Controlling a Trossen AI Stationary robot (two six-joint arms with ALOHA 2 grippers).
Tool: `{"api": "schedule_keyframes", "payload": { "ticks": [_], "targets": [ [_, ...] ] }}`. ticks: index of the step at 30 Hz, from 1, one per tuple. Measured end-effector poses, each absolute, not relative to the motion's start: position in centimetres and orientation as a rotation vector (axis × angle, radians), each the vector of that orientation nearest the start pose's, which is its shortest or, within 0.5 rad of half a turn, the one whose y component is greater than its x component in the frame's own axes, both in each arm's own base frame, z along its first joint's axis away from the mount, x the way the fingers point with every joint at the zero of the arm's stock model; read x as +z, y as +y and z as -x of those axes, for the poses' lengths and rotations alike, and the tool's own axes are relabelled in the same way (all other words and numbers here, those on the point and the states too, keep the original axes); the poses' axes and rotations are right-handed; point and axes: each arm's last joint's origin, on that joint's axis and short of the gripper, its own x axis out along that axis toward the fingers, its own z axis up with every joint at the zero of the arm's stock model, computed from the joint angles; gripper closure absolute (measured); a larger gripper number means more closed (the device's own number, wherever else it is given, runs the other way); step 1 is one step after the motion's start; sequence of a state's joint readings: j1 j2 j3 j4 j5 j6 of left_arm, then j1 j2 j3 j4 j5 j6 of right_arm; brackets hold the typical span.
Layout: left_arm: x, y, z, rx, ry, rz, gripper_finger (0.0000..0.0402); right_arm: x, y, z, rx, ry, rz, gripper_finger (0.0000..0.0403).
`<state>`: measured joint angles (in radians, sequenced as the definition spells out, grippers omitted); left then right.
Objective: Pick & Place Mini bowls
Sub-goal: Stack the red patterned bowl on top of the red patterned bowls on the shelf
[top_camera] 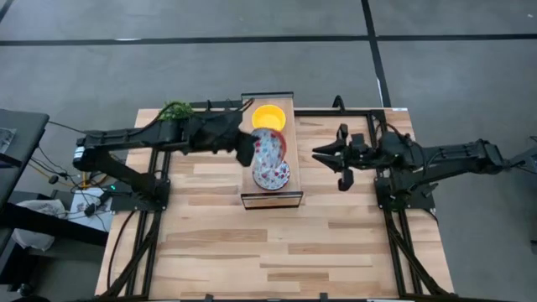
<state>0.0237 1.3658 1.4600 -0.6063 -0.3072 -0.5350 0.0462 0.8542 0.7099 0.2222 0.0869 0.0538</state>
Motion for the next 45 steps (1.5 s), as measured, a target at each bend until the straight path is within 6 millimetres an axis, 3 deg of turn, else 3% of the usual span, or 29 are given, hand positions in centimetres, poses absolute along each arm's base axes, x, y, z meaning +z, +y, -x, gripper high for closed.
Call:
{"api": "schedule_keyframes", "payload": {
  "ticks": [7, 15, 24, 32, 39, 45],
  "targets": [
    [42.2, 3.7, -29.2, 0.627, 0.334, 0.207, 0.0392, 37.0, 0.7, -22.0, -0.253, 0.075, 0.065, 0.0333],
    [43.3, 4.3, -29.2, 0.737, 0.281, -0.010, 0.0392, 39.6, 0.7, -25.4, -0.485, 0.110, 0.199, 0.0333],
    [43.4, 4.5, -29.3, 0.802, 0.320, -0.160, 0.0392, 40.9, 0.7, -28.6, -0.606, 0.127, 0.232, 0.0327],
    [43.4, 4.9, -29.3, 0.801, 0.347, -0.237, 0.0392, 42.2, 1.1, -30.3, -0.601, 0.099, 0.219, 0.0284],
    [43.4, 5.4, -29.3, 0.783, 0.354, -0.244, 0.0392, 41.8, 1.3, -32.0, -0.601, 0.121, 0.234, 0.0238],
    [43.4, 5.4, -29.3, 0.773, 0.358, -0.258, 0.0392, 41.6, 0.8, -32.7, -0.706, 0.177, 0.256, 0.0218]
  ]
}}
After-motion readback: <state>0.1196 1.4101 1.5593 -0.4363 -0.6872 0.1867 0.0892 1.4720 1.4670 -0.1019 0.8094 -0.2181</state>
